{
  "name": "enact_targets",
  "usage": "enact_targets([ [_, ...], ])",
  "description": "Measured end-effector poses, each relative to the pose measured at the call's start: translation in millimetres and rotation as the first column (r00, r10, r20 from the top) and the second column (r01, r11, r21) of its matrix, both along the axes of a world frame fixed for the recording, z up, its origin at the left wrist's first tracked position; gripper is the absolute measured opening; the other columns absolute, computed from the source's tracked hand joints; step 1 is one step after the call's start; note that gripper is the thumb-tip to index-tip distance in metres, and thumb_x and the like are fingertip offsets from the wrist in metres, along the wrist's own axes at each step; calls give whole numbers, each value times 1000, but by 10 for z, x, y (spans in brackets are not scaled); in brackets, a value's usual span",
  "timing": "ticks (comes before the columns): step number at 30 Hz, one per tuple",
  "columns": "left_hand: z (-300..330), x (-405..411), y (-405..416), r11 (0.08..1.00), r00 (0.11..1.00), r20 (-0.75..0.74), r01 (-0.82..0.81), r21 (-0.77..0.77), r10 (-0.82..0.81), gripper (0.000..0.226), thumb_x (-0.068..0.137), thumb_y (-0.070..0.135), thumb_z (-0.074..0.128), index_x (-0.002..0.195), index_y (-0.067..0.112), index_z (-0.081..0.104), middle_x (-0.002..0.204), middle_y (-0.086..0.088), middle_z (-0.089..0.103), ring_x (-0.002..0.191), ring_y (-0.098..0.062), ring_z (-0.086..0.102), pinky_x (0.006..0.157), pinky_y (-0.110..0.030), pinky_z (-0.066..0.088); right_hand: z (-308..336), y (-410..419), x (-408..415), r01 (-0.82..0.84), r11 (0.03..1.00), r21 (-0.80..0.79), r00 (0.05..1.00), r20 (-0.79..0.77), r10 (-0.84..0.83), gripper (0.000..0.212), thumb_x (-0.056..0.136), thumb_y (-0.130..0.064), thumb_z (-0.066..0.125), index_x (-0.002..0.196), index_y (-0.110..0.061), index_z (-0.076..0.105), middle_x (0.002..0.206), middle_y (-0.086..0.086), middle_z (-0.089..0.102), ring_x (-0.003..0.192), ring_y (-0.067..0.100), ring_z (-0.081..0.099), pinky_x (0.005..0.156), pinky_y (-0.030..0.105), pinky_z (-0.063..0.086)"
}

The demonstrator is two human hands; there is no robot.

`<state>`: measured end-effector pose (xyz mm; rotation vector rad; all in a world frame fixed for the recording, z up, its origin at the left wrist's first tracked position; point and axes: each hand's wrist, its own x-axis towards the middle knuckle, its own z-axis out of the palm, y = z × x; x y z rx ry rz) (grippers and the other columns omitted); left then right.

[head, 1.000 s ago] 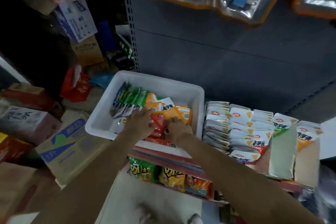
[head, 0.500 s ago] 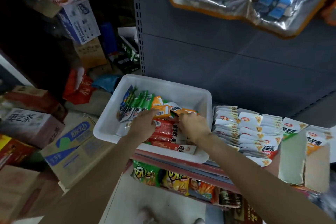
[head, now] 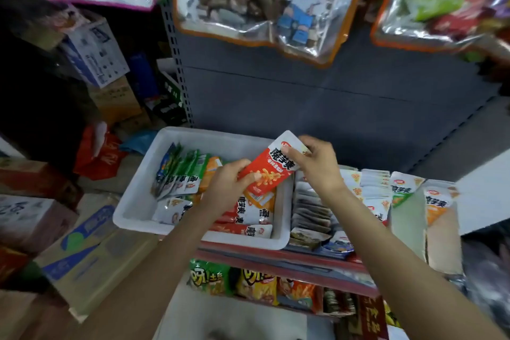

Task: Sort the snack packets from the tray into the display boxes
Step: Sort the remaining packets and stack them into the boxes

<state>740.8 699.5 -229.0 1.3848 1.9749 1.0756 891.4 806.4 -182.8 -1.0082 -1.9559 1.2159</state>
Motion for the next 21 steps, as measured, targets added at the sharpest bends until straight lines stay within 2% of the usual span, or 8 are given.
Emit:
enact_targets([
  [3, 104, 322, 206, 999, 999, 7, 47, -23, -46, 30, 91, 32, 59, 113, 12, 58, 105, 3, 67, 92, -13, 64, 84, -34, 52, 66, 118, 342, 59, 996, 63, 998, -21, -58, 20, 85, -18, 68, 78, 0, 64, 72, 9, 65, 67, 22, 58, 66, 42, 47],
  [5, 159, 565, 354, 999, 999, -3, 39, -2, -39, 40, 90, 31, 61, 124, 13, 51, 110, 6, 60, 98, -10, 59, 89, -29, 47, 145, 191, 623, 113, 990, 89, 992, -58, -108, 16, 86, -20, 68, 77, -7, 65, 70, 1, 64, 67, 16, 58, 66, 43, 48],
  [8, 157, 914, 539, 996, 998, -50, 53, 72, -50, 45, 90, 25, 62, 130, 10, 48, 119, -3, 56, 108, -13, 55, 93, -26, 43, 223, 305, 1090, 210, 973, 98, 977, -68, -204, 14, 87, -26, 67, 75, -20, 65, 72, -3, 67, 67, 15, 62, 67, 43, 50],
  [11, 125, 1209, 638, 987, 984, -128, 132, 86, -120, 46, 90, 29, 61, 131, 13, 49, 127, -4, 54, 119, -17, 50, 98, -32, 42, 239, 417, 1535, 297, 951, 87, 954, -77, -291, 21, 85, -30, 69, 76, -12, 65, 71, 7, 68, 67, 24, 64, 66, 48, 51],
  [14, 95, 1433, 664, 947, 927, -196, 318, -45, -320, 70, 79, 52, 65, 139, 24, 41, 142, 5, 43, 134, -13, 33, 110, -31, 29, 218, 530, 1894, 347, 935, 65, 937, -69, -343, 18, 85, -26, 69, 72, -14, 63, 62, -7, 67, 60, 11, 62, 63, 42, 51],
  [16, 44, 1534, 664, 883, 830, -302, 431, -187, -469, 94, 68, 69, 65, 146, 31, 27, 153, 11, 25, 142, -9, 17, 116, -33, 18, 153, 596, 2079, 357, 930, 88, 934, -25, -357, 18, 85, -27, 68, 72, -16, 62, 64, -7, 67, 61, 10, 62, 63, 38, 49],
  [19, -44, 1605, 655, 815, 697, -427, 446, -371, -576, 113, 65, 77, 59, 151, 27, 5, 158, 12, -2, 145, -9, -4, 119, -33, 1, 15, 668, 2246, 298, 944, 139, 946, 91, -312, 21, 86, -29, 67, 73, -14, 61, 73, 4, 67, 69, 22, 64, 64, 36, 47],
  [21, -68, 1635, 648, 821, 674, -473, 411, -397, -567, 110, 71, 71, 60, 151, 26, -1, 157, 12, -8, 144, -8, -8, 116, -29, -4, -101, 679, 2270, 192, 971, 143, 957, 193, -218, 22, 87, -28, 65, 70, -16, 57, 69, 3, 63, 64, 19, 58, 60, 32, 42],
])
